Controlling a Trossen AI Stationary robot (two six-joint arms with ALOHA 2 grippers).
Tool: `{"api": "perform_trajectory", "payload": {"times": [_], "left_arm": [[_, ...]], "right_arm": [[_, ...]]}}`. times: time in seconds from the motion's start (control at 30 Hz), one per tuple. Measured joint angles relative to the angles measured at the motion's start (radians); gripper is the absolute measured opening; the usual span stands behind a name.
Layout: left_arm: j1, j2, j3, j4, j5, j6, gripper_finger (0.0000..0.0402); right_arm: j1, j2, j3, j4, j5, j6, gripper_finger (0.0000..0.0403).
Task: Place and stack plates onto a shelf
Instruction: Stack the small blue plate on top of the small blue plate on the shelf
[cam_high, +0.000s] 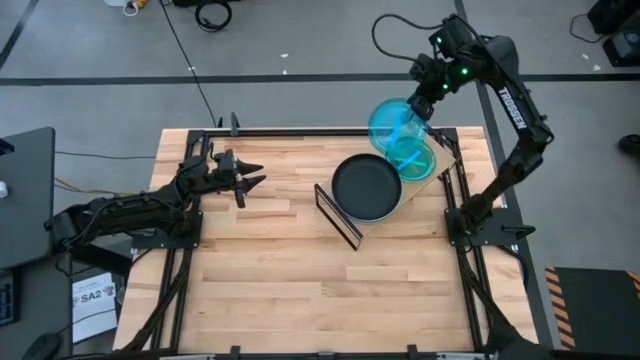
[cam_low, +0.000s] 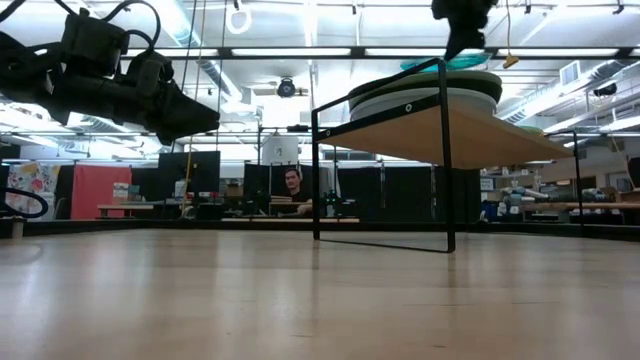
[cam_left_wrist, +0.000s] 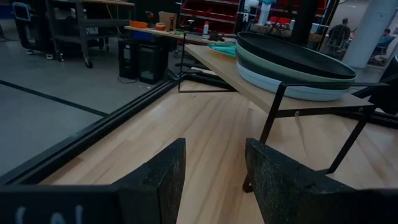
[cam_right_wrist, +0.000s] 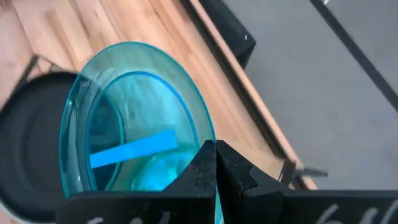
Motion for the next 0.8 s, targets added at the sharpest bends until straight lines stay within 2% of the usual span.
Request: {"api": "perform_trajectory", "payload": {"times": [0.33,0.8], "left_arm": [[0.000,0.000,0.000,0.000,0.000,0.000,0.0172],[0.000,0.000,0.000,0.000,0.000,-0.001,0.0172]], "right_arm": [[-0.074,-0.163,-0.242,0.015,0.127,0.042,0.0007],[-0.134,-0.273,-0.558,0.112,0.140,0.060,0.0009]]}}
